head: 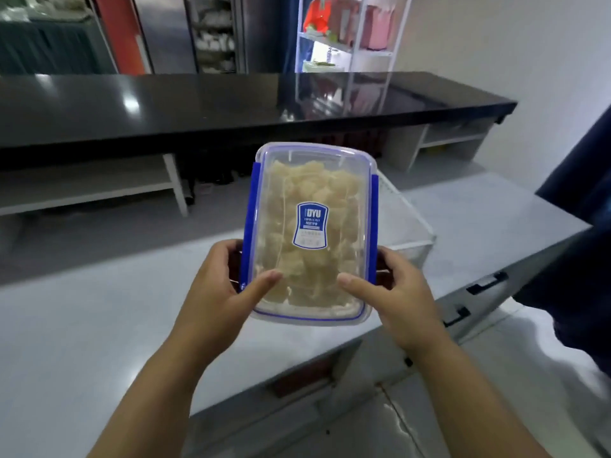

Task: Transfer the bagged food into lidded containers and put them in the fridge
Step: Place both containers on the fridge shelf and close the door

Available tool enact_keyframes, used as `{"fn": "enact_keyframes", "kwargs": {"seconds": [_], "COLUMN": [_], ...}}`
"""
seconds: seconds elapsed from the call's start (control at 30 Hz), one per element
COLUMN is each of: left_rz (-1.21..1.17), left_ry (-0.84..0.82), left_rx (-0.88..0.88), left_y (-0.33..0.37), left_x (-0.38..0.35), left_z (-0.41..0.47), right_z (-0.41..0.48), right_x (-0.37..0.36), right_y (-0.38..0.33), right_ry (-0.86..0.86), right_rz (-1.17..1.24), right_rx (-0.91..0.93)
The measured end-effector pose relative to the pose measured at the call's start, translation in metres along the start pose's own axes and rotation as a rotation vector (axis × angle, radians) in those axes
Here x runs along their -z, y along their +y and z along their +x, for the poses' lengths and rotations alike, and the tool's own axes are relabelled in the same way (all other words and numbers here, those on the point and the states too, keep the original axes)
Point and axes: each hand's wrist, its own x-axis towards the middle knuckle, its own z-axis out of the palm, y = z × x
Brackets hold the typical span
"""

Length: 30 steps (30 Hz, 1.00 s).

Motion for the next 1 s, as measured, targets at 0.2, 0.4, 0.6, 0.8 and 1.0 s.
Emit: {"fn": "enact_keyframes", "kwargs": {"seconds": [0.2,0.4,0.6,0.8,1.0], "left_rz": [-0.046,-0.049,0.013,0.115,0.136], "left_ry": [-0.158,-0.374,-0.687,-0.949,-1.161], "left_rx": [-0.203,-0.312,-0.287,-0.305,-0.346], "left_y": [0.066,0.104,0.123,0.132,0.161], "left_x": [-0.13,-0.271,-0.402,-0.534,-0.672], "left_z": [-0.007,-0.022,-0.036,-0.032,-0.021], "right_z": [-0.034,-0.078,-0.118,-0.132,-0.126], "right_x": [0.141,0.27,0.37,0.459,0.554], "right_y": [0.002,0.036,0.08,0.133,0.171], "right_ry": [0.255,0.484,0.691,0.896,1.089], "right_rz": [0.061,0.038,-0.005,0.0,-0.06], "right_rx": [0.082,0.038,-0.105,-0.262,-0.414]}}
